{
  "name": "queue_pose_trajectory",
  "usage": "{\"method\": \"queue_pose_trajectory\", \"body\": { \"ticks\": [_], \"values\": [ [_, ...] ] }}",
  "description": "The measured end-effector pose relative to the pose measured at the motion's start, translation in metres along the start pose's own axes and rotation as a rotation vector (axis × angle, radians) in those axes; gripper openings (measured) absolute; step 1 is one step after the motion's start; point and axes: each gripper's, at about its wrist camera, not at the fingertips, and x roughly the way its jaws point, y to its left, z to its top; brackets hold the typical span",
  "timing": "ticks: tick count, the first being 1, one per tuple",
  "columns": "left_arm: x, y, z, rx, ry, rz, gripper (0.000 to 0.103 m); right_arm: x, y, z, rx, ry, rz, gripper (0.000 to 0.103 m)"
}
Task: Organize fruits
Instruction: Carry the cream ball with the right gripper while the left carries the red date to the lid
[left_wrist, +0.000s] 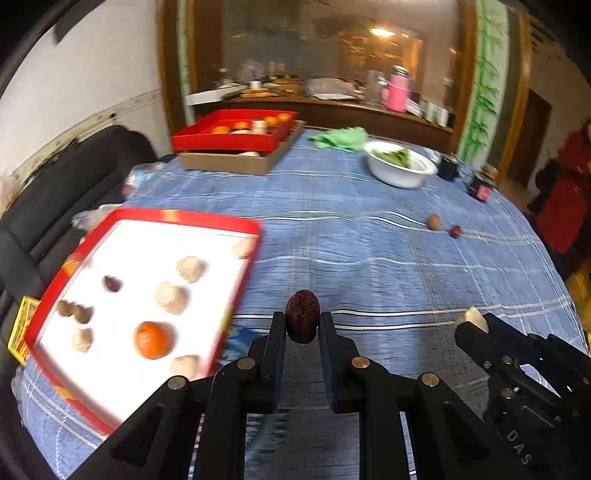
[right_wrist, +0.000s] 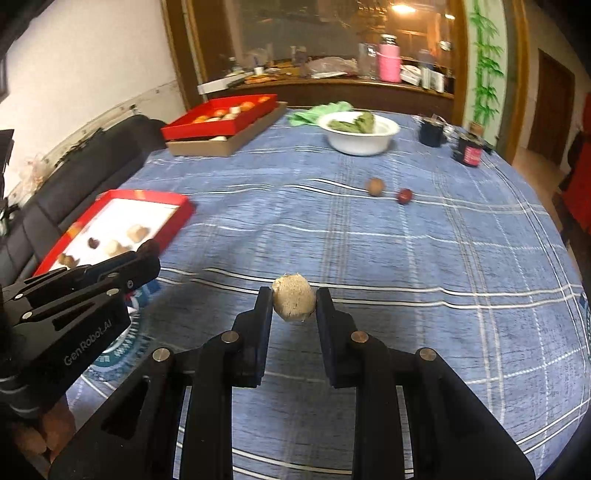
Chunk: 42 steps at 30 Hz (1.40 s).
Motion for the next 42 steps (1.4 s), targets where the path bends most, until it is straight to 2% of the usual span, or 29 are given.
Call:
{"method": "queue_pose_trajectory", "body": {
  "ticks": [10, 15, 26, 42],
  "values": [
    [0.001, 0.100, -0.009, -0.174, 0.005, 0.158, 0.017, 0.013, 0.066, 0.014, -0.095, -0.002, 0.106, 0.023],
    [0.007, 0.136, -0.011, -0.234, 0.020, 0.215, 0.017, 0.024, 0.104, 0.026, -0.147, -0.005, 0.166, 0.023],
    [0.024, 0.164, -0.016, -0.280, 0.063, 0.260, 0.017, 0.058, 0.175, 0.060, -0.241, -0.001, 0.243, 0.023],
    [0.043, 0.180, -0.015, -0.294, 0.100, 0.252, 0.017, 0.121, 0.225, 0.084, -0.301, 0.065, 0.241, 0.023]
  ]
}}
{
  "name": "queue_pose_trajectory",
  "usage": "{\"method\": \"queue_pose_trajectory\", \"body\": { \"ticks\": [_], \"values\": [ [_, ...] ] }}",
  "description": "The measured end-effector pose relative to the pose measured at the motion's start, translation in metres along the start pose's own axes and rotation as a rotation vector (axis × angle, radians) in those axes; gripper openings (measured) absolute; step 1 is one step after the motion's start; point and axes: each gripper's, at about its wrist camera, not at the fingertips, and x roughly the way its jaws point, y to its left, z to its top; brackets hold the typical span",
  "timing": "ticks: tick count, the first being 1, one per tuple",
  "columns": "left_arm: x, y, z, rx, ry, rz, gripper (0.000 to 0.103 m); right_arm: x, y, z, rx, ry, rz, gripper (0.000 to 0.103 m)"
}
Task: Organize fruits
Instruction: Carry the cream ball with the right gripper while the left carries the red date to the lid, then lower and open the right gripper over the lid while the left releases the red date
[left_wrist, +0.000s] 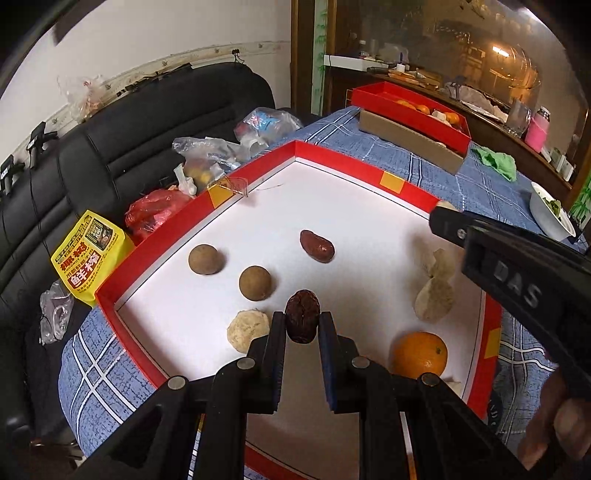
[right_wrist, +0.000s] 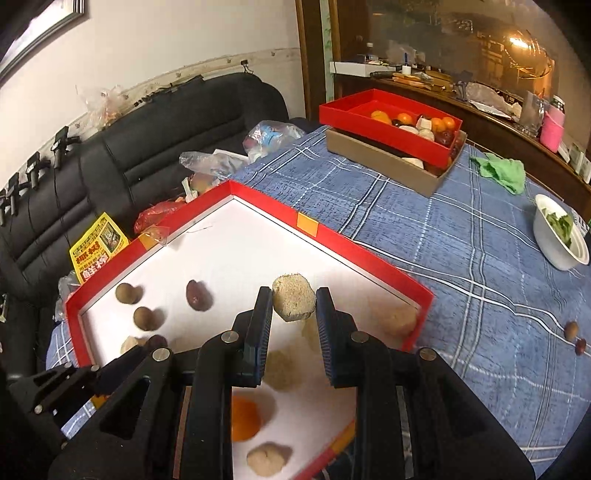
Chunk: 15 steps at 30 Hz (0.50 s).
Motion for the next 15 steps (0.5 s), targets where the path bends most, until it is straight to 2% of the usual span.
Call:
{"method": "queue_pose_trajectory", "body": {
  "ticks": [15],
  "values": [
    [0.010, -0.001, -0.003, 0.017, 0.025, 0.006, 0.017, 0.029, 0.005, 0.008, -0.005, 0.036, 0.011, 0.023]
  ]
}}
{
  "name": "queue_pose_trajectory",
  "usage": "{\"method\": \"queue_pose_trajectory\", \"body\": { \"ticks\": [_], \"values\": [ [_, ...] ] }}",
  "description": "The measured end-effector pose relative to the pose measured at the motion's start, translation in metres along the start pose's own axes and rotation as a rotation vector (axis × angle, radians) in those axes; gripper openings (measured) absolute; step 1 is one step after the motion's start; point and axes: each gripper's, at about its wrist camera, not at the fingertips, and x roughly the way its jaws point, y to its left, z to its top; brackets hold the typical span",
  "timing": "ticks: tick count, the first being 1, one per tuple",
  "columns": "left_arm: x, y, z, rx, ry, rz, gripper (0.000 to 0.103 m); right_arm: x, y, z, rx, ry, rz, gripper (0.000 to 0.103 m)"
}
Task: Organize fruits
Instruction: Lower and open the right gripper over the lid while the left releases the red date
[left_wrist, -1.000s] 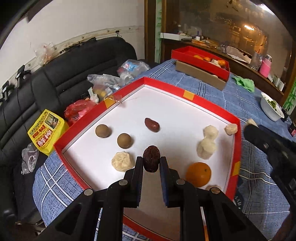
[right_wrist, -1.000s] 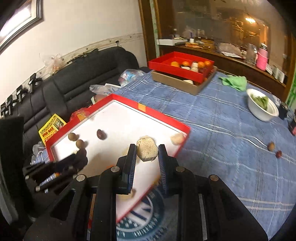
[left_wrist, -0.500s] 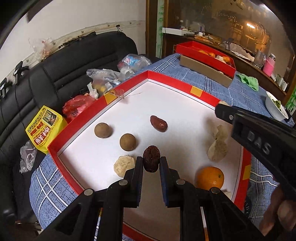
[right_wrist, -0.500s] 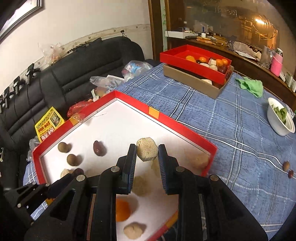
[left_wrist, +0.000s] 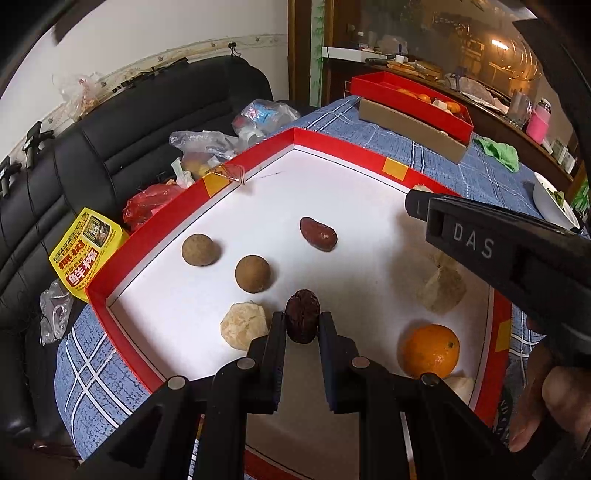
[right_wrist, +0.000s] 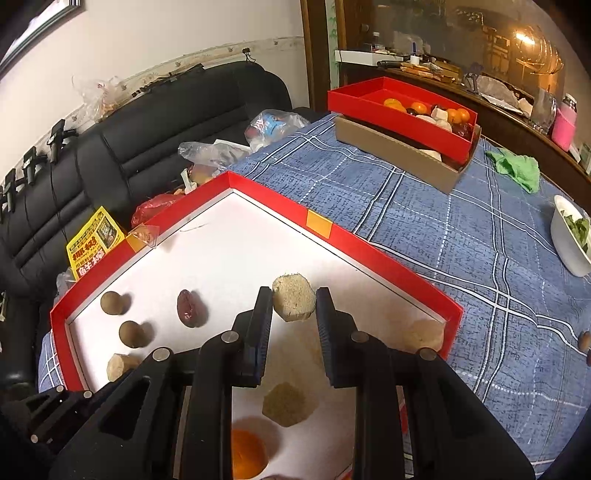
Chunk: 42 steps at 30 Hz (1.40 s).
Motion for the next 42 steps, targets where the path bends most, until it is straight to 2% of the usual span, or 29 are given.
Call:
{"method": "queue_pose_trajectory", "body": {
  "ticks": [42],
  "values": [
    [-0.0064, 0.0094, -0.0059, -0.001, -0.021, 0.014, 0.017, 0.0090, 0.0053, -0.0019, -0.013, 0.033, 0.010, 0.024]
  ]
}}
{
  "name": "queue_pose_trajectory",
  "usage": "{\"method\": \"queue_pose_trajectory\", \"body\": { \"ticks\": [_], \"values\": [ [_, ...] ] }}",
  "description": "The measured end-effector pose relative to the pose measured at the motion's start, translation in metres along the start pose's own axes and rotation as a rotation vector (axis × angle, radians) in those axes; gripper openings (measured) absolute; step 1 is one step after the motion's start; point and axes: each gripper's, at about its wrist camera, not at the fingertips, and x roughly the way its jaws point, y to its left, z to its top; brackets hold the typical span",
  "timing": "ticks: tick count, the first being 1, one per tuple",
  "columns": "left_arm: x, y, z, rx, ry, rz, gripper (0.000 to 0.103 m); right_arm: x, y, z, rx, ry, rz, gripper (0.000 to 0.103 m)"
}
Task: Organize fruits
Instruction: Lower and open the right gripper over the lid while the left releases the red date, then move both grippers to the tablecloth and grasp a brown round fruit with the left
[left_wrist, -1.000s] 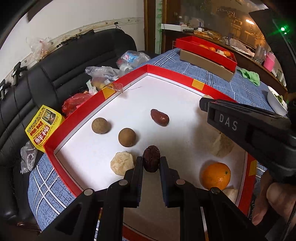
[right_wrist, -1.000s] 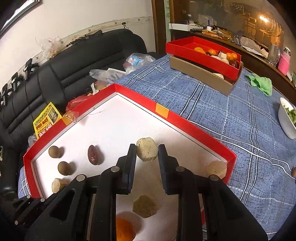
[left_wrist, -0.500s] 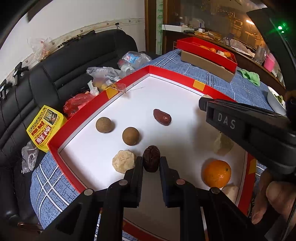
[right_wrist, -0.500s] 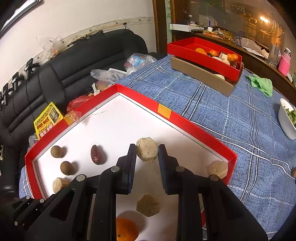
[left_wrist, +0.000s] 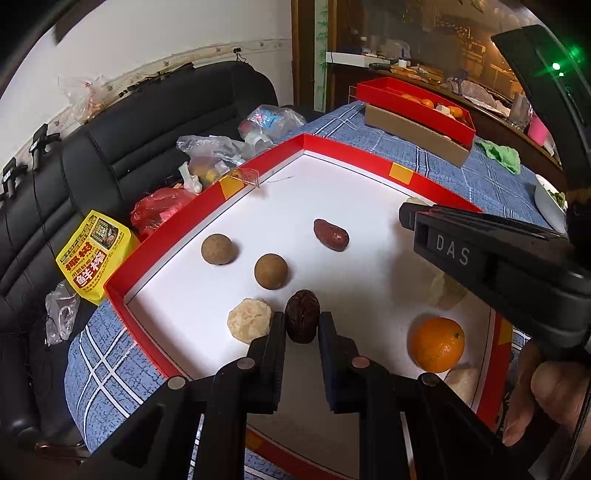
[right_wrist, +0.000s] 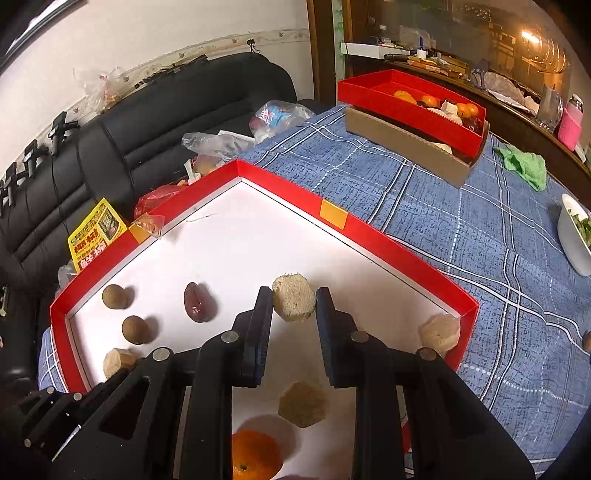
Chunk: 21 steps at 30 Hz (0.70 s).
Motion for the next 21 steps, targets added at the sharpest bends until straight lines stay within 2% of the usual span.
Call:
{"method": "queue_pose_trajectory", "body": {
  "ticks": [8, 13, 14, 15, 16, 17, 18, 21],
  "values": [
    [-0.004, 0.003, 0.000, -0.013, 0.001, 0.007, 0.017, -0.006, 0.002, 0.001, -0.002, -0.013, -0.002, 0.024],
    [-0.001, 0.016, 0.000, -0.097, 0.065, -0.062, 0.017, -0.003, 0.002, 0.000, 0.001, 0.010, -0.006, 0.025],
    [-0.002, 0.019, 0.000, -0.109, 0.073, -0.064, 0.017, -0.002, 0.002, 0.000, 0.002, 0.014, -0.018, 0.034],
    [-0.003, 0.019, 0.000, -0.113, 0.080, -0.061, 0.017, -0.003, 0.000, -0.001, 0.008, 0.017, -0.026, 0.053],
    [-0.004, 0.021, -0.001, -0.119, 0.085, -0.059, 0.028, -0.005, -0.002, -0.001, 0.016, 0.012, -0.021, 0.059],
    [-0.007, 0.022, -0.002, -0.135, 0.079, -0.059, 0.044, -0.008, -0.004, -0.002, 0.026, 0.002, -0.012, 0.060],
    [-0.009, 0.024, -0.002, -0.149, 0.069, -0.059, 0.048, -0.014, -0.007, -0.003, 0.038, -0.009, 0.001, 0.061],
    [-0.024, 0.025, -0.003, -0.208, 0.012, -0.061, 0.052, -0.028, -0.016, -0.008, 0.051, -0.033, 0.017, 0.065]
  ]
}}
